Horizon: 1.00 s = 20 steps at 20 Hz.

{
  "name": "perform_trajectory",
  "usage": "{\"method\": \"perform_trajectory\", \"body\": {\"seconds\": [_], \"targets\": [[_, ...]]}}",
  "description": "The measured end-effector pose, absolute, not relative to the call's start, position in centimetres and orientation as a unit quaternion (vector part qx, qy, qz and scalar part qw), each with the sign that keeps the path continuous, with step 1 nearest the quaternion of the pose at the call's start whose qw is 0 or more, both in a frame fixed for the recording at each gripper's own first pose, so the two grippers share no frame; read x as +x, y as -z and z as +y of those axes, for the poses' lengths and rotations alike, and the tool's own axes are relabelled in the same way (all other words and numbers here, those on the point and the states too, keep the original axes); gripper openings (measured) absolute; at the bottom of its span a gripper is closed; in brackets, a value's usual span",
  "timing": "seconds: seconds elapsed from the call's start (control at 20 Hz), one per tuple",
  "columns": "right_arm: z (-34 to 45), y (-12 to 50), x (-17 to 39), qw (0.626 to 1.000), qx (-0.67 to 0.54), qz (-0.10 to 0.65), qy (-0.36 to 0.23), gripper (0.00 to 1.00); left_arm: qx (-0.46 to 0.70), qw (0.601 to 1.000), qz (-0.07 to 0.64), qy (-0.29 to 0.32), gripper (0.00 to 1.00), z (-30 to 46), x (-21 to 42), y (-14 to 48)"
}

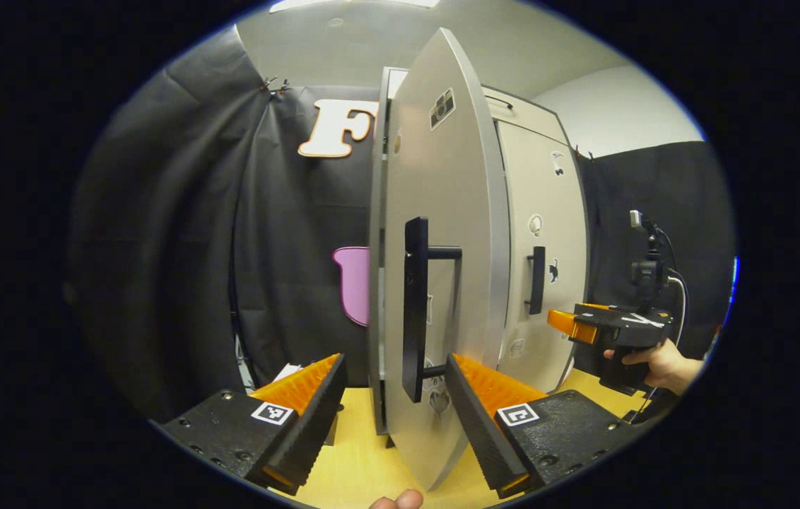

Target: Grasp the bottle in the cabinet with the left hand and place it on the coaster, then close the right door with the right hand and the left door with the left hand.

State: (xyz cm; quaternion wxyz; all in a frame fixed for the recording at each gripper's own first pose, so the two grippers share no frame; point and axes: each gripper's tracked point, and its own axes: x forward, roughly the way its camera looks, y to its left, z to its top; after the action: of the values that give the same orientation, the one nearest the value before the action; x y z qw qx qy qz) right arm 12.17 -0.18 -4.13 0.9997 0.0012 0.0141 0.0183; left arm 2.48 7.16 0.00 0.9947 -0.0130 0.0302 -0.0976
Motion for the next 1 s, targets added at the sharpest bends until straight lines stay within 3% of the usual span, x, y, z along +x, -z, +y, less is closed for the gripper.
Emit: {"method": "perform_trajectory", "body": {"seconds": [0.15, 0.2, 0.25, 0.4, 0.45, 0.55, 1.0], "targets": [[-0.9, 4.4, 9.9, 0.999, 0.004, 0.019, -0.025, 1.00, -0.025, 0.992, 0.047, 0.114, 0.90, 4.8, 3.4, 1.0], [-1.3, 4.4, 9.3, 0.999, 0.004, 0.019, -0.026, 1.00, -0.031, 0.992, 0.031, 0.120, 0.84, 3.9, 4.1, 0.5], [-1.7, 4.1, 8.8, 1.000, 0.004, 0.018, -0.024, 1.00, -0.031, 0.991, 0.037, 0.123, 0.89, 3.2, 4.1, 0.6], [-2.7, 3.8, 7.7, 0.999, 0.017, 0.019, -0.022, 1.00, -0.030, 0.991, 0.030, 0.131, 0.90, 1.5, 5.1, 0.9], [-3.1, 3.7, 7.4, 0.999, 0.020, 0.019, -0.021, 1.00, -0.028, 0.991, 0.027, 0.127, 0.84, 1.0, 5.5, 0.8], [-3.9, 3.6, 7.1, 1.000, 0.019, 0.019, -0.016, 1.00, -0.029, 0.990, 0.027, 0.133, 0.96, -0.4, 6.3, 1.0], [-6.9, 4.0, 5.5, 0.999, 0.035, 0.033, -0.001, 1.00, 0.000, 0.993, 0.017, 0.116, 0.99, -7.1, 13.3, 1.9]]}}
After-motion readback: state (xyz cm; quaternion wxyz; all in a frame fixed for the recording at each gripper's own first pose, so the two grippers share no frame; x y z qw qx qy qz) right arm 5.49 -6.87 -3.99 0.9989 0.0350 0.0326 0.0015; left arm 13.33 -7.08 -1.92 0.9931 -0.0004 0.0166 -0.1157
